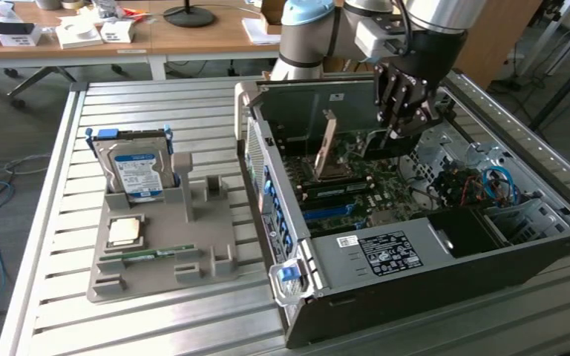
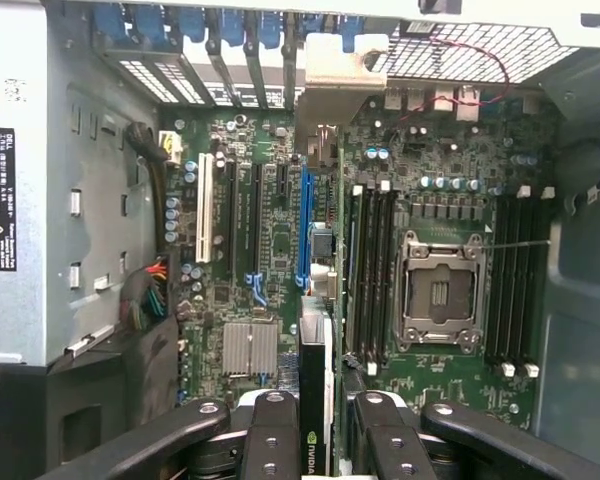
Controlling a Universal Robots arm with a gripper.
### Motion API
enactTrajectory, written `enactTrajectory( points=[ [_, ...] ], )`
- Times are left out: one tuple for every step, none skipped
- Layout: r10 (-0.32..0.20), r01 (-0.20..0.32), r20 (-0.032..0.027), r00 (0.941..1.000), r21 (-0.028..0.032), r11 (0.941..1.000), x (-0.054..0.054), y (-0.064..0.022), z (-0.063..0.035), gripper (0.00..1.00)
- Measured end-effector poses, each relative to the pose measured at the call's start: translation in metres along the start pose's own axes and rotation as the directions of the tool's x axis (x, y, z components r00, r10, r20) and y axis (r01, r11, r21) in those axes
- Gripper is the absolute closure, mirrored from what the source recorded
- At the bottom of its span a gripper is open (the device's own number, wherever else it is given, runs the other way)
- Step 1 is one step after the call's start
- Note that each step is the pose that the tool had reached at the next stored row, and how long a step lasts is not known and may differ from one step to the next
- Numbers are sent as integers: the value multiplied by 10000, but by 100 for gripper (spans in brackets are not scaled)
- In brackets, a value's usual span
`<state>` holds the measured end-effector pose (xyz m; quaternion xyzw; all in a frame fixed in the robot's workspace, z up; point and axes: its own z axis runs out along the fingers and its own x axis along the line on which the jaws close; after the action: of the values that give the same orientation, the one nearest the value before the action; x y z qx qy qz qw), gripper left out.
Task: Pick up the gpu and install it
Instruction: 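Insert the gpu into the slot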
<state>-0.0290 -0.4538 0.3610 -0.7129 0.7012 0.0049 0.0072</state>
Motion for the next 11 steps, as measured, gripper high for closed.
enactTrajectory(
  points=[
    [0,0,0,10000,0,10000,0,2,7,74],
    [0,0,0,10000,0,10000,0,4,13,74],
    [0,0,-1,10000,0,10000,0,5,19,74],
    [0,0,-1,10000,0,10000,0,7,24,74],
    [0,0,0,10000,0,10000,0,9,30,74],
    [0,0,0,10000,0,10000,0,12,35,74],
    [0,0,0,10000,0,10000,1,14,41,74],
    [0,0,0,10000,0,10000,1,17,48,74],
    [0,0,0,10000,0,10000,1,19,56,74],
    [-1,1,0,10000,0,10000,1,21,63,74],
    [-1,1,0,10000,0,10000,1,23,70,74]
  ],
)
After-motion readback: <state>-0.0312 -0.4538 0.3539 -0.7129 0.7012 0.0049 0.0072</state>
